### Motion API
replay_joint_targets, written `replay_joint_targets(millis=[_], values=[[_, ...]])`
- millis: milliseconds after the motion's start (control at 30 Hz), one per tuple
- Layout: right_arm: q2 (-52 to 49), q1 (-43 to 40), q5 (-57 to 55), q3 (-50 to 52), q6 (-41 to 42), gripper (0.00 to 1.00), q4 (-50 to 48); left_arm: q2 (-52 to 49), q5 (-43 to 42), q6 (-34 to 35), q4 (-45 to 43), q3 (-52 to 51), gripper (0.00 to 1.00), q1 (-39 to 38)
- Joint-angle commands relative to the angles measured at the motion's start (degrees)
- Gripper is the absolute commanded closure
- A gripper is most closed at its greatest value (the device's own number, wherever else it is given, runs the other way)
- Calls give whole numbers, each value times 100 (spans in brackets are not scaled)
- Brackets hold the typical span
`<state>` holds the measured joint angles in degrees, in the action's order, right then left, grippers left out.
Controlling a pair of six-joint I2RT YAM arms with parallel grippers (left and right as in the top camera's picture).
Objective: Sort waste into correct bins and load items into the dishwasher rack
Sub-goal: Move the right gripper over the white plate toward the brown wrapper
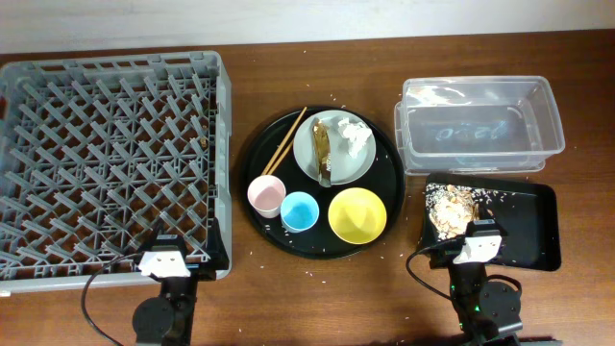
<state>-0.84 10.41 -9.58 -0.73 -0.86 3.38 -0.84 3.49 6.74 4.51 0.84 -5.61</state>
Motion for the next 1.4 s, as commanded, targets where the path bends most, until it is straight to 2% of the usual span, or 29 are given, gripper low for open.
replay_joint_targets(millis=[0,400,467,700,767,867,900,967,1000,1067,1133,1267,1300,1367], values=[[44,-31,-9,42,-22,2,26,17,44,50,-9,-31,1,4],[44,-31,-13,42,-24,2,26,17,42,50,-13,-31,1,4],[44,-31,-164,42,-350,2,22,17,44,50,-11,-31,1,4],[44,-31,-111,42,-380,1,22,17,-129,50,11,-31,1,4],[44,-31,114,42,-157,2,26,17,-133,52,7,-31,1,4],[44,-31,1580,42,50,1,-177,17,-551,52,-232,-31,1,4],[44,-31,1974,42,433,2,-437,17,-592,52,-470,-31,1,4],[44,-31,1993,-94,1416,2,-667,17,-1040,55,-874,157,1,4],[37,-31,1993,-391,1773,2,-586,-4,-1150,55,-726,431,1,4],[-173,-31,1943,-1193,1779,1,-83,-334,-1141,52,-24,1244,1,4],[-953,-31,1952,-2341,1766,2,719,-1091,-1191,50,708,2240,1,4],[-3224,-31,2271,-4756,1759,1,2549,-3521,-1539,-61,2402,4957,1,4],[-4251,-31,2334,-5810,1641,2,3532,-4428,-1600,-61,3206,6028,1,4],[-5434,-31,2337,-6898,1443,2,4588,-5281,-1598,-61,3945,6981,1,4]])
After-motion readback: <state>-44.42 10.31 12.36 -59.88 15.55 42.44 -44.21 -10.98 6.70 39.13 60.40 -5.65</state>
